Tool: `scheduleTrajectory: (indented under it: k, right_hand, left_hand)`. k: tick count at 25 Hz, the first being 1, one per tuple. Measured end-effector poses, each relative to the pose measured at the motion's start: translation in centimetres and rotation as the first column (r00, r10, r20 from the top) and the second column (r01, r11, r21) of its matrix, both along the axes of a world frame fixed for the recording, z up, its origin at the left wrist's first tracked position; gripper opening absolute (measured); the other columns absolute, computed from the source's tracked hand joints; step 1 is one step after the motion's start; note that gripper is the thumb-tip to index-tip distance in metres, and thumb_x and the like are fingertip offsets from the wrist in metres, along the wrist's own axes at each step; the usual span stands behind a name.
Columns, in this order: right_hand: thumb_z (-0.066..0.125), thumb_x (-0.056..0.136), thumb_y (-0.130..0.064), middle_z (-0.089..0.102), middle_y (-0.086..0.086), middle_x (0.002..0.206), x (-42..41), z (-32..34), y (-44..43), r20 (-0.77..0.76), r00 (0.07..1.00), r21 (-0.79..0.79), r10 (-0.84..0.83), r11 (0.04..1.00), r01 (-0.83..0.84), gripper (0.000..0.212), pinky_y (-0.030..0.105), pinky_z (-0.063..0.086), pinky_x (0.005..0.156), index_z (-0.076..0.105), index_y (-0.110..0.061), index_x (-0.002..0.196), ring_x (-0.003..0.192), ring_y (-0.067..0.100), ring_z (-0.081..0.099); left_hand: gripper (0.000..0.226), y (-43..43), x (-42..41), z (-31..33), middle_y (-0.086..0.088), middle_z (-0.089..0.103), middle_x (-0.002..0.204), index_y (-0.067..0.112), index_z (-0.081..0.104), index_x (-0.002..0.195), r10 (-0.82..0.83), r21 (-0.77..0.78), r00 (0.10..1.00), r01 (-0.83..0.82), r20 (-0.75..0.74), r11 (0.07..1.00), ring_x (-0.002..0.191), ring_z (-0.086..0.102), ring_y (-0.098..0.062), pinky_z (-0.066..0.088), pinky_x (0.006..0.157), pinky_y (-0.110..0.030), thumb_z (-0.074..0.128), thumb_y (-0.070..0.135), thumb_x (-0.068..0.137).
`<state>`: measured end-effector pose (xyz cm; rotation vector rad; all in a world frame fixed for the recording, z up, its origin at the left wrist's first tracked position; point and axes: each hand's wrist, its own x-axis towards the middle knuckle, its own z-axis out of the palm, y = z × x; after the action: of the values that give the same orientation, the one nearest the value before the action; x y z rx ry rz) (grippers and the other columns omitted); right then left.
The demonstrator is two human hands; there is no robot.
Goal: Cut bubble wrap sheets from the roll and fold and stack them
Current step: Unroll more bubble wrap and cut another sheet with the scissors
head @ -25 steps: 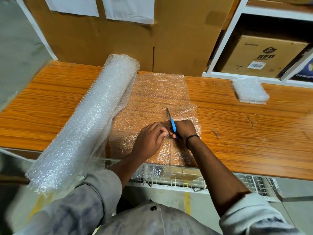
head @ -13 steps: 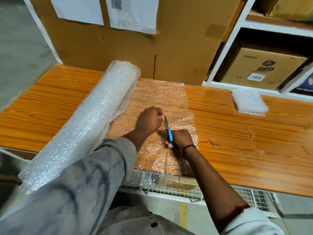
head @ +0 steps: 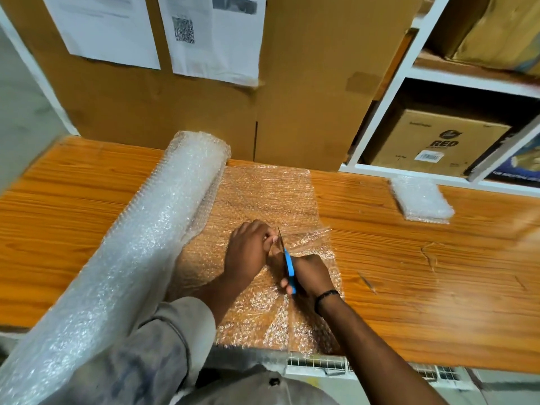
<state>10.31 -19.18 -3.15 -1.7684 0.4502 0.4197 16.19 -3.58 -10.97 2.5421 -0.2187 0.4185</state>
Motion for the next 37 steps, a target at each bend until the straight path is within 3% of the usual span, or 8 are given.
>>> scheduleTrajectory:
  k: [4, 8, 12, 19, 32, 37]
  right_hand:
    - [0.079, 0.088, -0.032, 0.067, 0.019, 0.058, 0.9, -0.1, 0.7, 0.007, 1.000, -0.007, -0.025, 1.000, 0.025, 0.046, 0.023, 0.047, 0.045, 0.075, 0.013, 0.082, 0.038, 0.022, 0.053]
    - [0.074, 0.091, -0.025, 0.070, 0.022, 0.062, 1.3, -0.7, 1.1, 0.045, 0.999, -0.079, 0.008, 0.997, -0.005, 0.039, 0.026, 0.048, 0.047, 0.074, 0.011, 0.078, 0.038, 0.022, 0.055]
    - [0.076, 0.092, -0.035, 0.071, 0.019, 0.062, 1.3, -0.8, 0.8, 0.094, 0.995, -0.115, 0.043, 0.993, -0.032, 0.046, 0.020, 0.048, 0.044, 0.075, 0.009, 0.076, 0.038, 0.018, 0.057]
    - [0.077, 0.089, -0.039, 0.073, 0.022, 0.066, 1.9, -0.6, 1.1, 0.090, 0.995, -0.080, 0.032, 0.996, -0.024, 0.047, 0.027, 0.052, 0.051, 0.077, 0.006, 0.075, 0.041, 0.021, 0.057]
    - [0.080, 0.081, -0.045, 0.069, 0.027, 0.063, 3.0, -1.5, 1.7, 0.083, 0.994, 0.044, -0.066, 0.997, 0.062, 0.057, 0.042, 0.055, 0.056, 0.072, 0.011, 0.073, 0.048, 0.028, 0.056]
    - [0.080, 0.084, -0.048, 0.069, 0.021, 0.058, 3.4, -1.8, 1.8, 0.120, 0.992, -0.030, -0.030, 0.999, 0.034, 0.055, 0.032, 0.053, 0.054, 0.074, 0.002, 0.061, 0.044, 0.024, 0.057]
  left_hand:
    - [0.019, -0.1, -0.3, 0.3, 0.012, 0.064, 0.111, 0.027, 0.067, 0.105, -0.015, -0.057, 1.000, 0.015, -0.006, 0.998, 0.103, 0.056, -0.014, 0.044, 0.088, -0.037, 0.052, 0.036, 0.097]
    - [0.009, 0.1, 0.0, 0.2, 0.014, 0.063, 0.111, 0.028, 0.066, 0.105, -0.022, -0.090, 1.000, 0.021, -0.008, 0.996, 0.102, 0.056, -0.013, 0.044, 0.088, -0.038, 0.058, 0.031, 0.101]
    - [0.008, 0.0, 0.0, 0.1, 0.015, 0.063, 0.110, 0.028, 0.066, 0.105, -0.027, -0.120, 1.000, 0.026, -0.003, 0.992, 0.100, 0.058, -0.012, 0.047, 0.086, -0.039, 0.061, 0.031, 0.100]
    - [0.016, 0.2, 0.0, 0.2, 0.015, 0.063, 0.110, 0.027, 0.065, 0.106, -0.050, -0.140, 0.999, 0.047, -0.014, 0.989, 0.097, 0.059, -0.012, 0.050, 0.085, -0.039, 0.070, 0.018, 0.094]
    - [0.022, 0.3, 0.0, 0.3, 0.016, 0.063, 0.111, 0.026, 0.064, 0.106, -0.042, -0.142, 0.999, 0.040, -0.010, 0.989, 0.099, 0.059, -0.012, 0.047, 0.087, -0.036, 0.065, 0.008, 0.093]
    - [0.018, 0.3, 0.0, 0.3, 0.015, 0.063, 0.111, 0.025, 0.064, 0.106, -0.062, -0.142, 0.998, 0.062, 0.008, 0.988, 0.099, 0.059, -0.013, 0.045, 0.087, -0.036, 0.062, 0.010, 0.095]
